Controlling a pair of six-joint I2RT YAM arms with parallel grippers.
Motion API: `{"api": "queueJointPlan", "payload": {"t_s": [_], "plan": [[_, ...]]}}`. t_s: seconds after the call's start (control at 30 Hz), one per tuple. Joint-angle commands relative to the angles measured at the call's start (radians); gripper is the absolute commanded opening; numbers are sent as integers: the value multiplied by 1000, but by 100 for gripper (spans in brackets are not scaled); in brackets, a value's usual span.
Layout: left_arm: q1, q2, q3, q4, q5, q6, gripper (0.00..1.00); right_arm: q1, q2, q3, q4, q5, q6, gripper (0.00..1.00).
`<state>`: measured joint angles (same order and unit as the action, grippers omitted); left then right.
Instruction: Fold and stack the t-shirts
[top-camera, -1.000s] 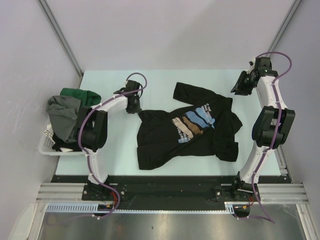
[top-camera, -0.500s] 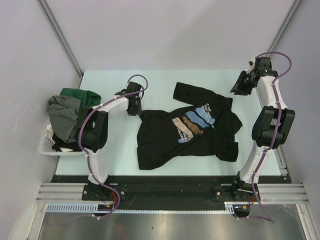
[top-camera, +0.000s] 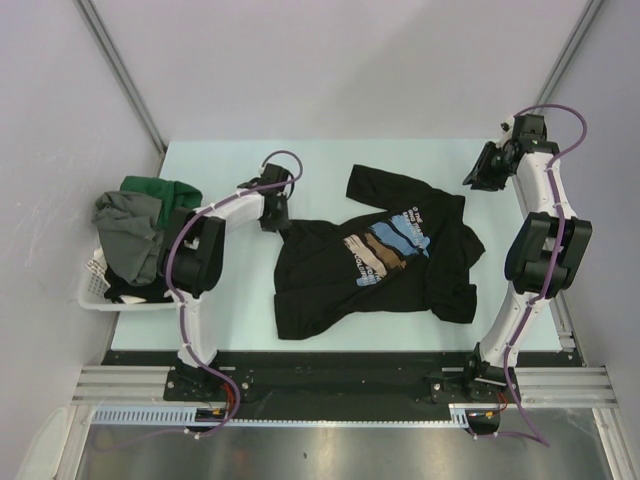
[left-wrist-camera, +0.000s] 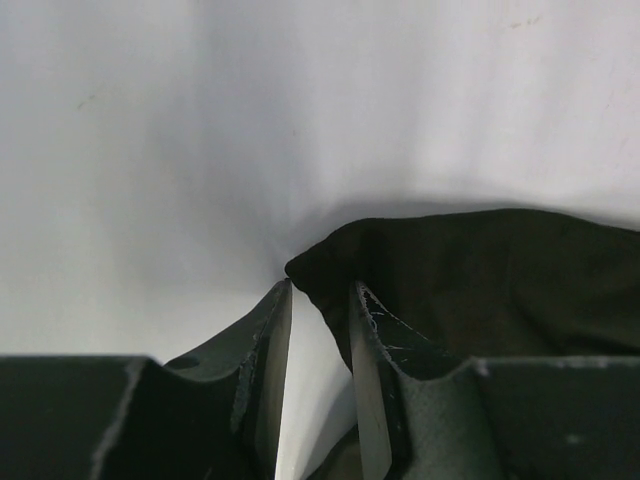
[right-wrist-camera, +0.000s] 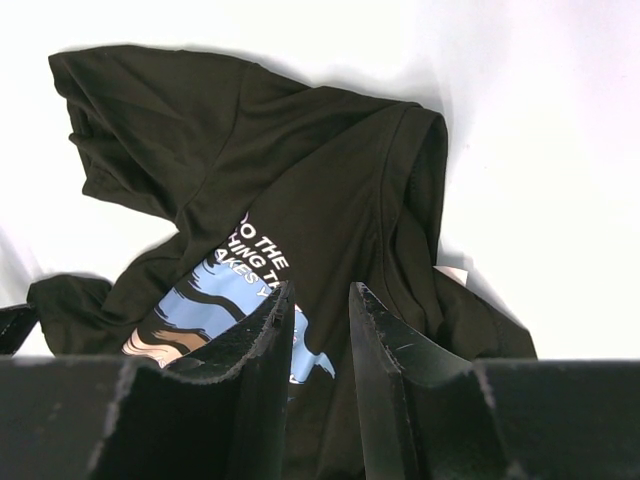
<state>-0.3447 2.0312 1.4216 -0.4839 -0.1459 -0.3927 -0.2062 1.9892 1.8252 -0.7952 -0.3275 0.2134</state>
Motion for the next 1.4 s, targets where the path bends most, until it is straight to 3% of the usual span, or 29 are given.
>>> {"api": "queueJointPlan", "payload": {"t_s": [0.0,0.43,0.93,1.37], "plan": [[-5,27,74,7,-1,-6,35,-9,-38,3,11,-12,0,34],[-4,84,134,-7,-17,25,32,-9,-35,6,4,1,-6,34],[-4,104,128,2,-20,25,0,-9,-36,2,4,-2,-11,34],[94,98,195,-30,-116,89,0,-9,-38,3,7,-24,1,34]]}}
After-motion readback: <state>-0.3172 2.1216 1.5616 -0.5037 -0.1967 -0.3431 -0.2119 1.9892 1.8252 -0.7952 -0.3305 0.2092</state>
